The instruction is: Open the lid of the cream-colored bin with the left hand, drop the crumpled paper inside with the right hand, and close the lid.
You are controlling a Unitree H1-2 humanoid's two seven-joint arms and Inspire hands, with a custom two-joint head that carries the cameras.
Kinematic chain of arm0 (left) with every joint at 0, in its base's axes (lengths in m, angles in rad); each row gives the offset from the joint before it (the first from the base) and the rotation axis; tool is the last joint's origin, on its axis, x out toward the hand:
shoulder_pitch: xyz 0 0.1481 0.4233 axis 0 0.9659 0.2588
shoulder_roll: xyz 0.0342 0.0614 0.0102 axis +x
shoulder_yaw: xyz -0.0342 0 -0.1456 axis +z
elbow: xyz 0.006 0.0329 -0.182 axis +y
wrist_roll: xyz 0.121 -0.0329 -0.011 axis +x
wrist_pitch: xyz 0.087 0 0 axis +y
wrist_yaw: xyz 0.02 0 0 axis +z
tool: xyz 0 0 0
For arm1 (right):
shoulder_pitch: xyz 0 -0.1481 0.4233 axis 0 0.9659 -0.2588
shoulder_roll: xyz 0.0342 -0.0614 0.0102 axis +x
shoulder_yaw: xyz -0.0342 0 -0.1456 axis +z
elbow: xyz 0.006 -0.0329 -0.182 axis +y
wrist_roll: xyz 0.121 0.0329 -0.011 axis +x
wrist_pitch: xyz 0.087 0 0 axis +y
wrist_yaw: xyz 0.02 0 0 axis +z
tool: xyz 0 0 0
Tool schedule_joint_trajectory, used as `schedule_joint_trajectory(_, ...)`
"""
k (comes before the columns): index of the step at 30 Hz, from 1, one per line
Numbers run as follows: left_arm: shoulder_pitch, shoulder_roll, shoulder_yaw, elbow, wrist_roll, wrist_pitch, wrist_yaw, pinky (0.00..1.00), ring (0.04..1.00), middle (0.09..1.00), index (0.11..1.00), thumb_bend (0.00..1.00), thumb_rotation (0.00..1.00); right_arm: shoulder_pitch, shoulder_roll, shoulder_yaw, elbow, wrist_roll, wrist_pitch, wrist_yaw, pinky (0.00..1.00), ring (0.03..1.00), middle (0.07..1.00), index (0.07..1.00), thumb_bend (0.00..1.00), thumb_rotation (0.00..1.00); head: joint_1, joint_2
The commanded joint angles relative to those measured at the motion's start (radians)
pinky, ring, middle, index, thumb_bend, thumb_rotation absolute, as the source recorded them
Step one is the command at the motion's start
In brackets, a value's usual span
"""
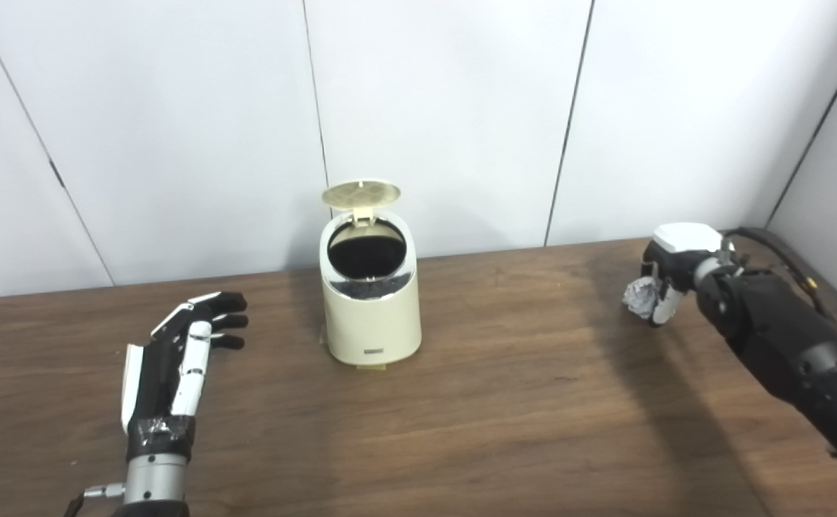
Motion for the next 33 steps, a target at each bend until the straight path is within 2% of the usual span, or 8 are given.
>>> schedule_joint_trajectory(1,-0.032,0.003,-0.002,-0.017,-0.005,-0.040,0.003,0.56,0.654,0.687,0.678,0.31,0.82,-0.076,-0.027,-0.019,-0.033,-0.006,0.016,0.014,0.30,0.395,0.444,0.494,0.53,0.00,0.000,0.001)
schedule_joint_trajectory(6,-0.031,0.000,-0.003,-0.017,-0.007,-0.041,0.003,0.56,0.654,0.688,0.678,0.30,0.83,-0.086,-0.028,-0.027,-0.084,-0.008,0.019,0.059,0.38,0.468,0.454,0.494,0.53,0.00,-0.001,0.001)
schedule_joint_trajectory(8,-0.031,-0.003,-0.002,-0.017,-0.012,-0.041,0.004,0.56,0.654,0.688,0.678,0.30,0.82,-0.091,-0.028,-0.025,-0.098,-0.009,0.013,0.074,0.42,0.511,0.503,0.484,0.53,0.00,0.000,0.001)
schedule_joint_trajectory(10,-0.032,-0.004,-0.002,-0.014,-0.011,-0.045,0.004,0.56,0.653,0.686,0.675,0.30,0.81,-0.090,-0.029,-0.028,-0.141,-0.008,0.012,0.095,0.38,0.476,0.448,0.491,0.53,0.00,0.000,0.001)
schedule_joint_trajectory(13,-0.033,-0.004,-0.003,-0.011,-0.010,-0.048,0.004,0.56,0.651,0.684,0.673,0.30,0.81,-0.089,-0.024,-0.032,-0.193,-0.018,0.028,0.122,0.43,0.538,0.524,0.480,0.52,0.00,0.000,-0.001)
schedule_joint_trajectory(19,-0.036,-0.001,-0.005,-0.006,0.004,-0.050,0.007,0.55,0.649,0.685,0.677,0.30,0.83,-0.090,0.001,-0.052,-0.290,-0.022,0.050,0.140,0.36,0.440,0.430,0.496,0.53,0.00,-0.001,-0.003)
schedule_joint_trajectory(29,-0.040,-0.008,-0.007,-0.003,0.007,-0.056,0.013,0.55,0.647,0.683,0.675,0.31,0.83,-0.130,0.031,-0.017,-0.414,-0.094,0.046,0.236,0.36,0.431,0.476,0.485,0.53,0.00,0.001,-0.008)
schedule_joint_trajectory(33,-0.039,-0.010,-0.008,-0.005,0.008,-0.051,0.012,0.56,0.657,0.689,0.682,0.28,0.83,-0.131,0.049,-0.032,-0.507,-0.069,0.044,0.293,0.30,0.382,0.419,0.497,0.53,0.00,-0.003,-0.013)
